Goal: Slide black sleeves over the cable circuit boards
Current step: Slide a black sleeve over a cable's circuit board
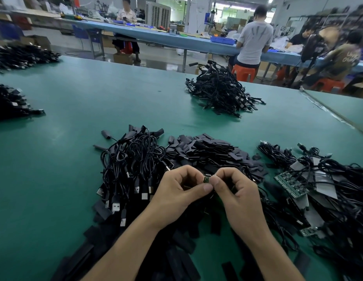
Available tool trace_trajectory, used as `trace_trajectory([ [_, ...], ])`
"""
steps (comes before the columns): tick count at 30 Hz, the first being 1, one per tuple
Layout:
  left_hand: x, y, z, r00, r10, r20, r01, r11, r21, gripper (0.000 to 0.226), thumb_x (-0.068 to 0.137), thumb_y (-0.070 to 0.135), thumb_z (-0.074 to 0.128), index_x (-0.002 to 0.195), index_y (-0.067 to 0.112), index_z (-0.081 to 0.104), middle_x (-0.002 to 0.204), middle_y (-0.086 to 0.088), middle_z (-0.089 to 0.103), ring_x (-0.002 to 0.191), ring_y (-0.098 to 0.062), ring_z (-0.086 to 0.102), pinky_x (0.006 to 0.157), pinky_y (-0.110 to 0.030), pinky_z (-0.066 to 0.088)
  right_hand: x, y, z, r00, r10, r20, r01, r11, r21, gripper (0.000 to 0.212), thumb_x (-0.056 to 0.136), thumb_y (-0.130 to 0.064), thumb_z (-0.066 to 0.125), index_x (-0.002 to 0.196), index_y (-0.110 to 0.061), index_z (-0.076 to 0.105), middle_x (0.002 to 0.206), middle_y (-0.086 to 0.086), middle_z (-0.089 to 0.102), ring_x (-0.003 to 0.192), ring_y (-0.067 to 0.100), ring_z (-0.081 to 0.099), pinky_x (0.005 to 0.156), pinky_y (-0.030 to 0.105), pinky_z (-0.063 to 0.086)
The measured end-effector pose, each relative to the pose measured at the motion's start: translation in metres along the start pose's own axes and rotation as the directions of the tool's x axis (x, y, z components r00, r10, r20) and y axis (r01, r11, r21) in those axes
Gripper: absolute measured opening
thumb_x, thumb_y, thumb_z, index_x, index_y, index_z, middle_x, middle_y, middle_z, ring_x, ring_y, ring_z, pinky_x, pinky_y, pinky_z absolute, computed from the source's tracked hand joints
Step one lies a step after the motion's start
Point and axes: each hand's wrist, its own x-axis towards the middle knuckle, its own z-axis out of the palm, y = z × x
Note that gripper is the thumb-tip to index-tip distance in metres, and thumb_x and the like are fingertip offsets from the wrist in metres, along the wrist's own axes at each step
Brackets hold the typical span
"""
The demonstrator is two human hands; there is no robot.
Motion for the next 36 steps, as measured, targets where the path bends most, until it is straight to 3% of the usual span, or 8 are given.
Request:
trace_trajectory([
  [3,0.0009,-0.0001,0.0022,1.000,-0.025,-0.017,0.024,0.999,-0.029,0.017,0.072,0.022,0.080,0.075,0.013,0.065,0.068,0.003,0.060,0.064,-0.008,0.052,0.062,-0.016,0.046,-0.0018,-0.0017,0.0005,0.999,-0.011,0.050,0.011,1.000,0.016,0.012,0.088,-0.042,0.062,0.082,-0.032,0.066,0.072,-0.007,0.068,0.062,0.019,0.057,0.058,0.029,0.048],
  [6,0.0008,-0.0014,0.0019,0.999,-0.035,-0.009,0.035,0.999,-0.029,0.017,0.072,0.023,0.079,0.074,0.012,0.066,0.069,-0.002,0.058,0.066,-0.012,0.049,0.061,-0.019,0.045,-0.0021,-0.0008,0.0006,0.996,-0.027,0.085,0.024,0.999,0.045,0.015,0.092,-0.028,0.062,0.079,-0.029,0.067,0.073,-0.012,0.070,0.065,0.002,0.060,0.062,0.013,0.045],
  [8,0.0002,-0.0019,0.0014,0.999,-0.032,0.010,0.033,0.999,-0.031,0.019,0.073,0.022,0.079,0.076,0.008,0.066,0.069,-0.004,0.057,0.066,-0.013,0.048,0.062,-0.019,0.044,-0.0017,-0.0008,-0.0014,0.994,-0.024,0.109,0.018,0.998,0.059,0.016,0.094,-0.024,0.062,0.080,-0.027,0.068,0.074,-0.012,0.070,0.068,0.000,0.062,0.065,0.010,0.046],
  [18,-0.0001,-0.0014,0.0008,0.998,-0.018,0.054,0.021,0.998,-0.059,0.022,0.073,0.012,0.079,0.078,-0.006,0.067,0.067,-0.004,0.062,0.063,-0.011,0.056,0.063,-0.020,0.048,-0.0021,0.0034,-0.0042,0.991,0.057,0.123,-0.075,0.987,0.142,0.017,0.091,-0.031,0.063,0.077,-0.027,0.073,0.071,-0.008,0.069,0.067,-0.002,0.060,0.064,0.012,0.047],
  [26,0.0012,-0.0019,-0.0011,0.996,-0.038,0.086,0.045,0.995,-0.085,0.016,0.074,0.012,0.079,0.077,0.000,0.069,0.069,-0.007,0.062,0.066,-0.016,0.056,0.066,-0.023,0.049,-0.0013,0.0049,-0.0057,0.990,0.068,0.124,-0.086,0.985,0.148,0.018,0.089,-0.035,0.064,0.078,-0.026,0.075,0.073,-0.002,0.072,0.068,0.002,0.063,0.064,0.015,0.049],
  [31,0.0022,-0.0012,-0.0011,0.994,-0.033,0.108,0.044,0.993,-0.108,0.011,0.073,0.008,0.078,0.074,0.004,0.068,0.066,0.000,0.064,0.062,-0.008,0.059,0.064,-0.019,0.049,0.0000,0.0050,-0.0075,0.983,0.092,0.157,-0.118,0.979,0.164,0.017,0.087,-0.027,0.063,0.078,-0.020,0.075,0.074,0.001,0.073,0.068,0.006,0.065,0.064,0.018,0.051],
  [36,0.0029,-0.0011,-0.0012,0.994,-0.036,0.101,0.048,0.992,-0.120,0.015,0.072,0.007,0.079,0.076,-0.002,0.067,0.065,-0.002,0.064,0.061,-0.009,0.059,0.064,-0.019,0.050,0.0023,0.0042,-0.0089,0.976,0.111,0.188,-0.151,0.966,0.212,0.018,0.087,-0.025,0.063,0.080,-0.014,0.075,0.073,0.002,0.072,0.068,0.007,0.065,0.064,0.019,0.051],
])
